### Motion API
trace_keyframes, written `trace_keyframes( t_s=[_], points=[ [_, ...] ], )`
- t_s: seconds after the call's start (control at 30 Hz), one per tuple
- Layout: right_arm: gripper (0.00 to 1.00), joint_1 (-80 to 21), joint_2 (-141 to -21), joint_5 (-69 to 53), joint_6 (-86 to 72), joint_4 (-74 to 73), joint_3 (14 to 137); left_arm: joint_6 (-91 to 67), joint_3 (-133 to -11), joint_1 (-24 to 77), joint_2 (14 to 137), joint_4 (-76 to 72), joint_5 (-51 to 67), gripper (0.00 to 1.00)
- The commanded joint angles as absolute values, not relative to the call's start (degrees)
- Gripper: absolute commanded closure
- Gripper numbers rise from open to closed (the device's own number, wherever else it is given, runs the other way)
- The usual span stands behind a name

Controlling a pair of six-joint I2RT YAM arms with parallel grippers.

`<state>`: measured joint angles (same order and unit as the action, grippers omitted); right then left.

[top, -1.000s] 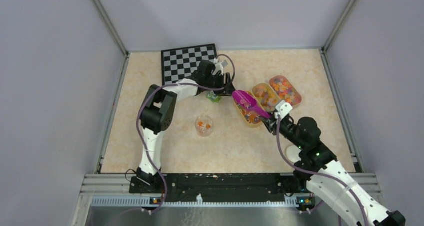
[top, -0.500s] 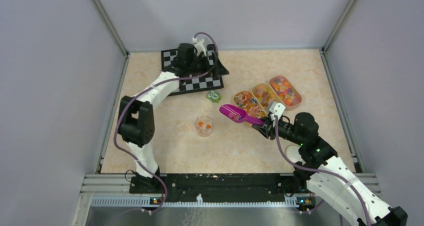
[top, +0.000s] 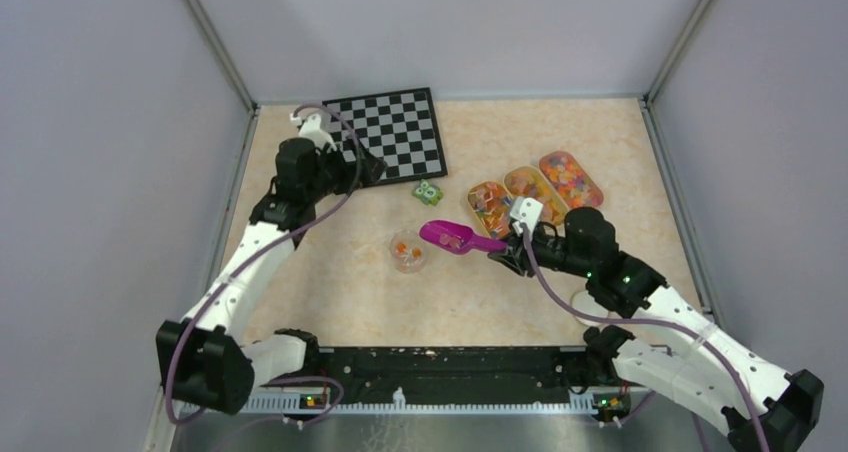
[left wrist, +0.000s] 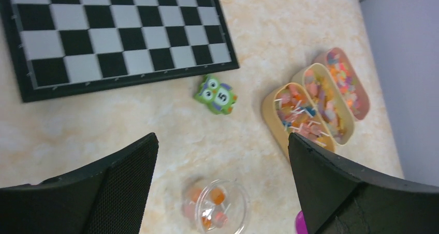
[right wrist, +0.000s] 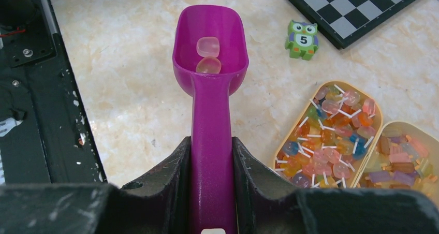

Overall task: Pack the candies
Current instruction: Place the fake candies in the packing bottle.

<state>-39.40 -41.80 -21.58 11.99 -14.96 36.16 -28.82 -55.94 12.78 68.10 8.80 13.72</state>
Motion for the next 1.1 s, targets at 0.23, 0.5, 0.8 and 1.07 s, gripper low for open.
trace_keyframes(
  t_s=[0.23,0.5,0.8,1.07],
  points=[
    [1.00,-46.49,-49.37,-14.42,11.41,-21.43,46.68,-23.38,-47.33,13.32,56.83,11.63,0.55,0.01],
    [1.00,-50.10,-55.84,-10.18,10.46,-24.43,51.67,-21.50,-47.13,14.09,54.83,12.82,-3.69,0.01],
    [1.00,-52.77,-62.60,-7.64,9.98,-28.06,56.63,-20.83,-47.17,14.74,53.89,13.67,-6.44,0.01],
    [1.00,-53.65,-68.67,-4.94,8.64,-33.68,62.87,-20.83,-47.09,14.76,53.36,13.89,-7.25,0.01]
  ],
)
